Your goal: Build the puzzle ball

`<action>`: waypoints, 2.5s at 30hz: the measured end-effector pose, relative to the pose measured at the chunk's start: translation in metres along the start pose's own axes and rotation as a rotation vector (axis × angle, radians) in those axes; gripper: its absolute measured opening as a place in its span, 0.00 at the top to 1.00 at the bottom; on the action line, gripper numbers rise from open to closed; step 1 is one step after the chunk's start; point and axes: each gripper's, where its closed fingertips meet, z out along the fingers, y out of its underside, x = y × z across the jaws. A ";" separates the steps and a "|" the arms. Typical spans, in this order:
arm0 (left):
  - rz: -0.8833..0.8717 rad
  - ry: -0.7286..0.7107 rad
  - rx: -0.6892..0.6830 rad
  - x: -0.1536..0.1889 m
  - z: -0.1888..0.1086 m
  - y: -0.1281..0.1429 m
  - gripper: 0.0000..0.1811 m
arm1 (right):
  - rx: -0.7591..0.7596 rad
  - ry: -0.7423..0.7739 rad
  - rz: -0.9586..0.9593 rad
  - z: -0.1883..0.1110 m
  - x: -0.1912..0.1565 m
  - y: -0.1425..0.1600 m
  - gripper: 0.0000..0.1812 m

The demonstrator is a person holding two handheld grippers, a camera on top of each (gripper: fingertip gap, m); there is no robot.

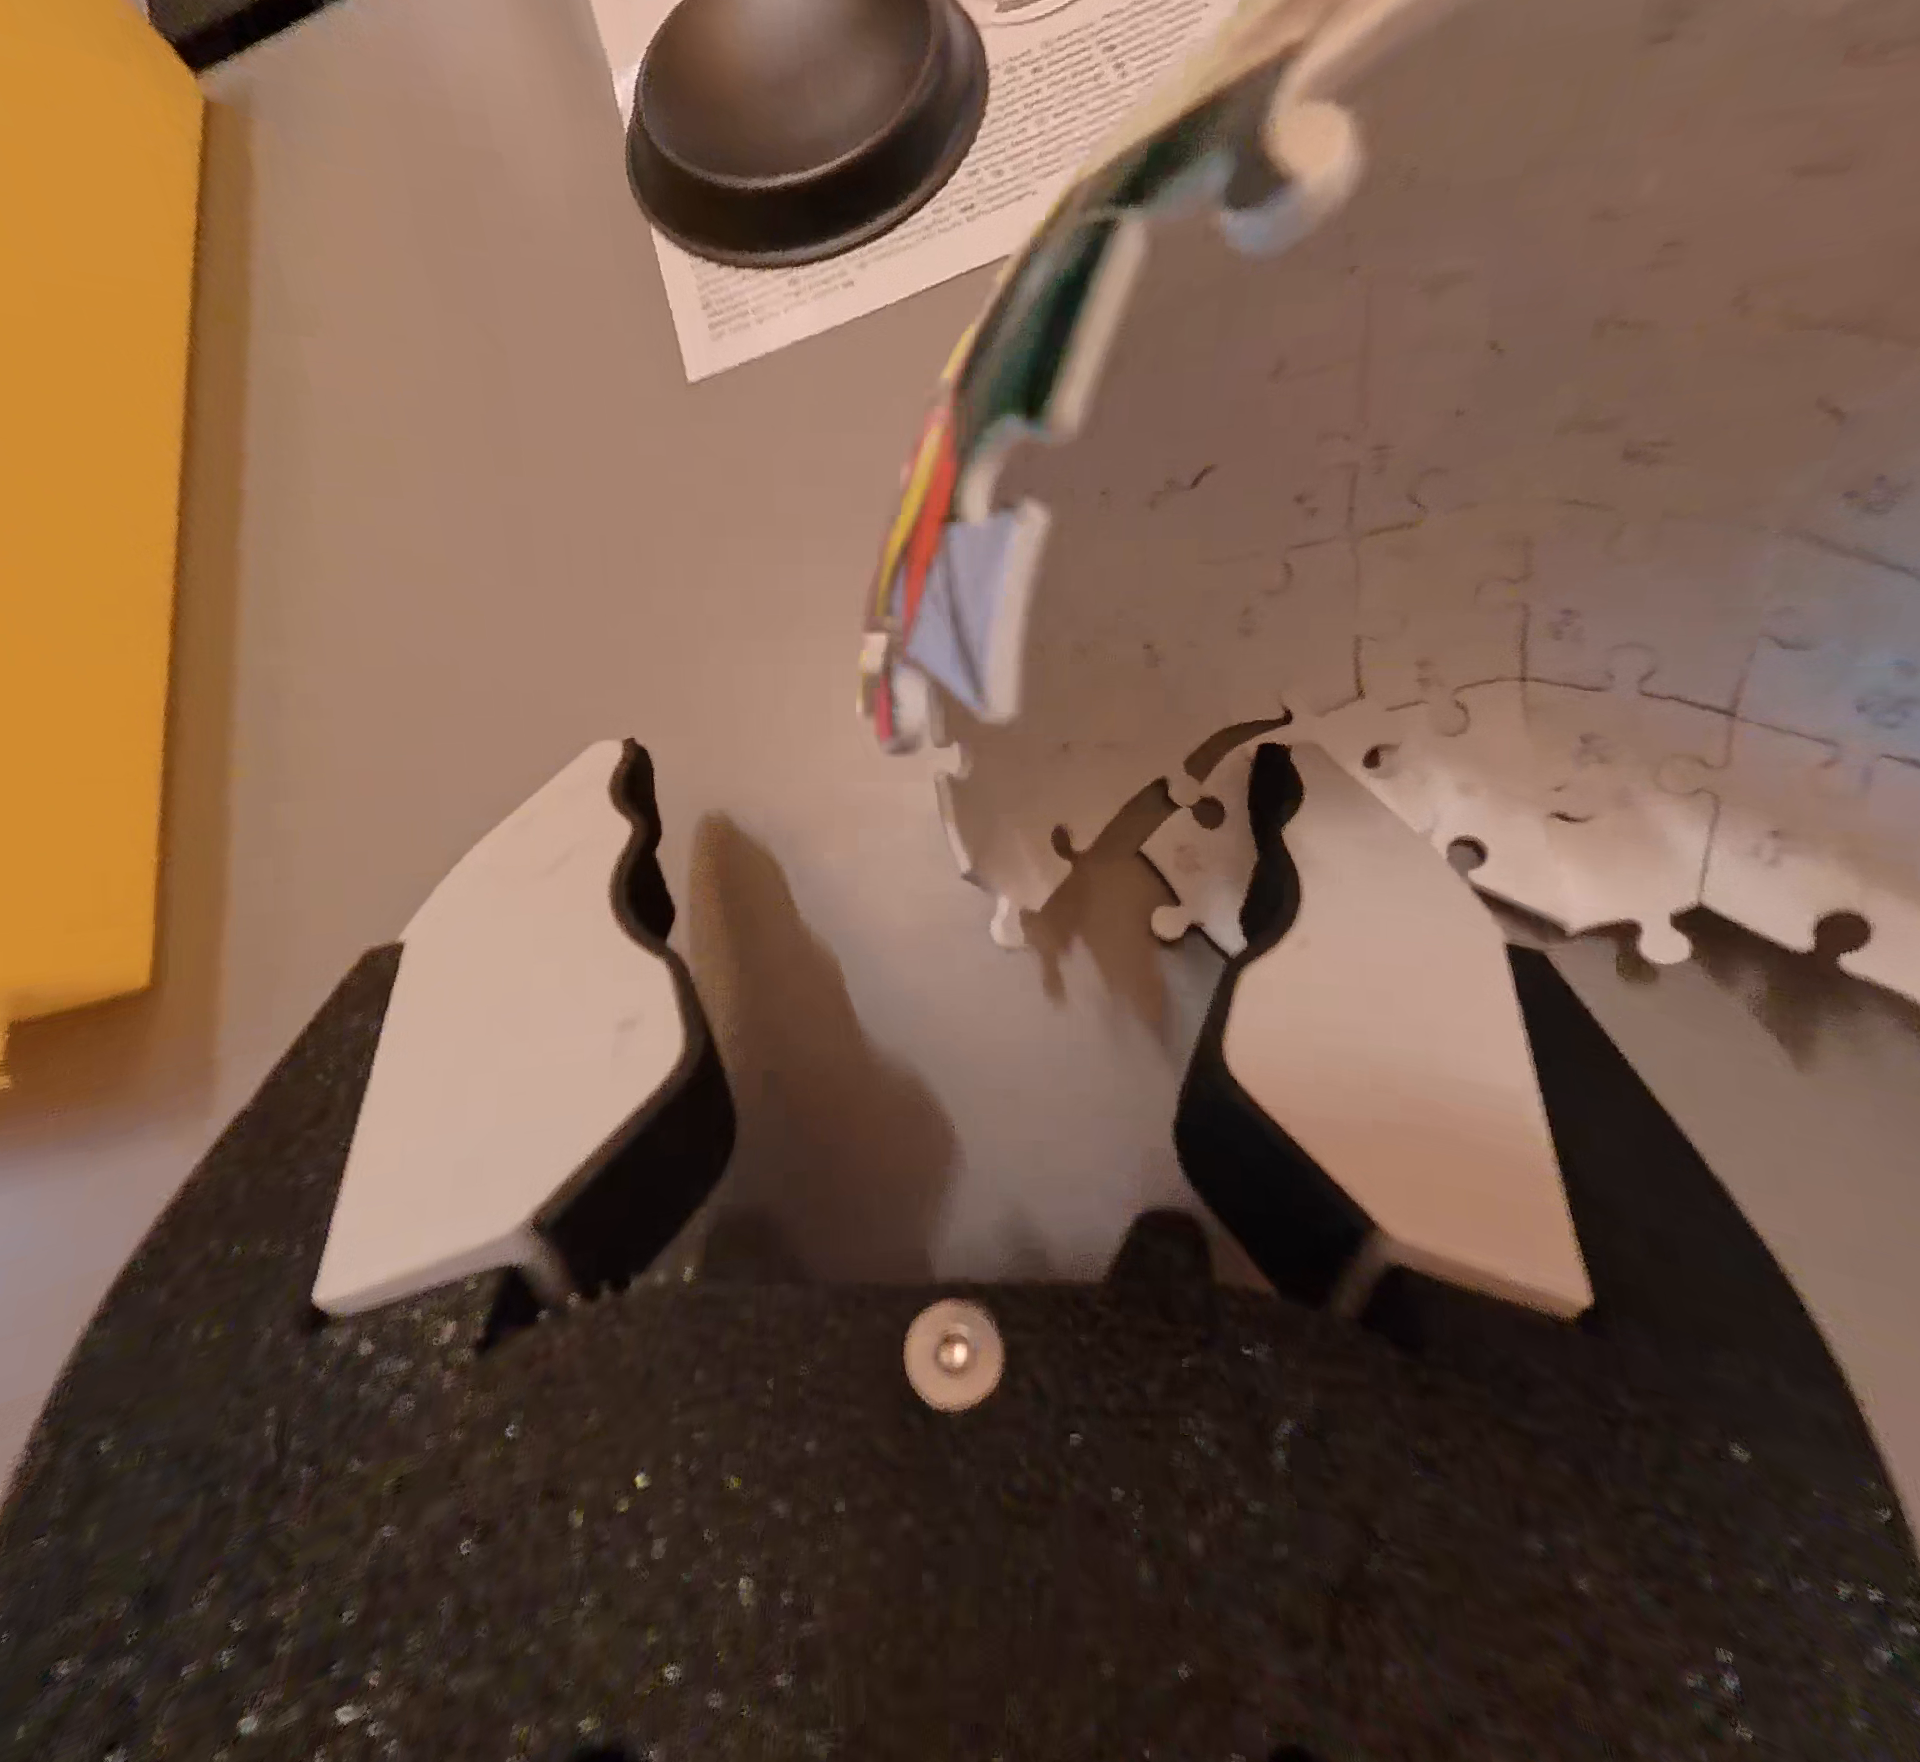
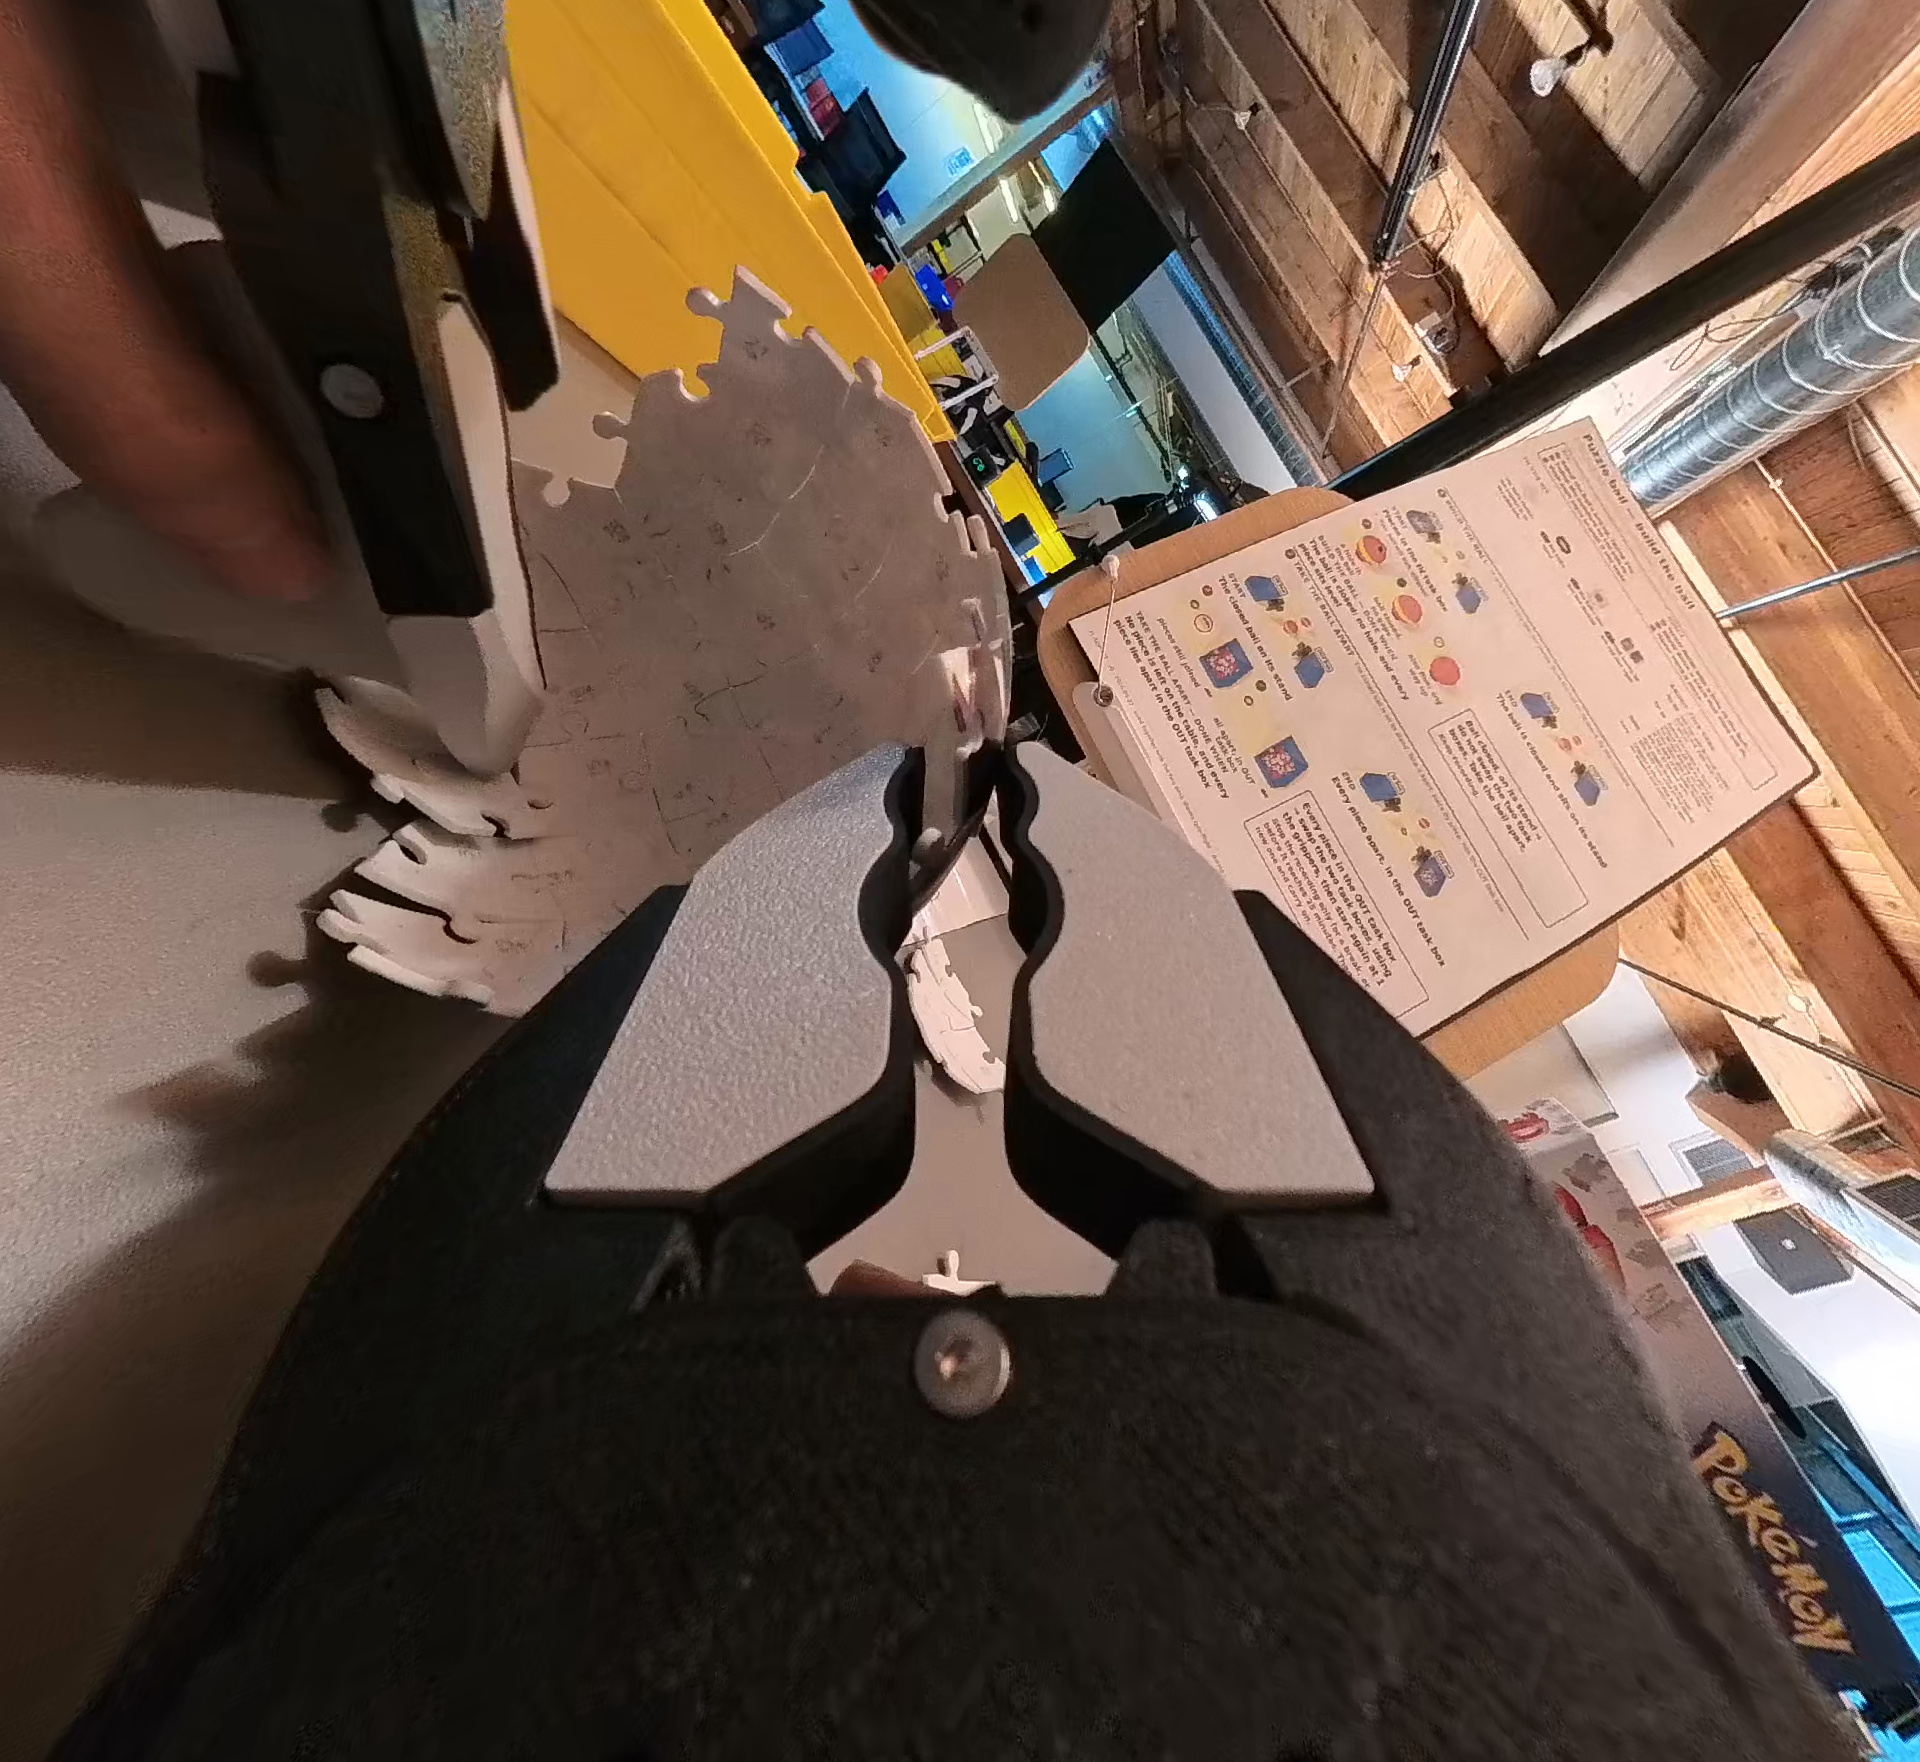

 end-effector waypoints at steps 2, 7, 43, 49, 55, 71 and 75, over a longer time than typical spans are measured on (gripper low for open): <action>0.045 0.000 0.019 0.000 0.000 -0.003 0.41 | -0.001 0.000 -0.001 0.000 0.000 0.000 0.93; -0.007 0.029 0.030 0.002 -0.009 0.000 0.41 | -0.002 0.000 -0.003 0.000 0.000 0.000 0.93; 0.130 -0.011 0.032 -0.019 -0.017 0.010 0.41 | 0.000 0.000 -0.005 0.001 0.001 0.001 0.93; 0.108 -0.063 0.019 -0.021 -0.016 0.009 0.41 | -0.001 0.001 -0.006 0.001 0.001 0.001 0.93; 0.056 -0.081 0.012 -0.015 -0.019 0.010 0.43 | -0.001 0.000 -0.007 0.001 0.001 0.001 0.93; -0.001 -0.115 0.004 -0.002 -0.012 0.004 0.42 | 0.002 -0.001 -0.009 0.001 0.000 0.000 0.93; 0.038 -0.108 0.007 0.001 -0.011 0.002 0.45 | 0.003 -0.001 -0.011 0.001 0.000 -0.001 0.93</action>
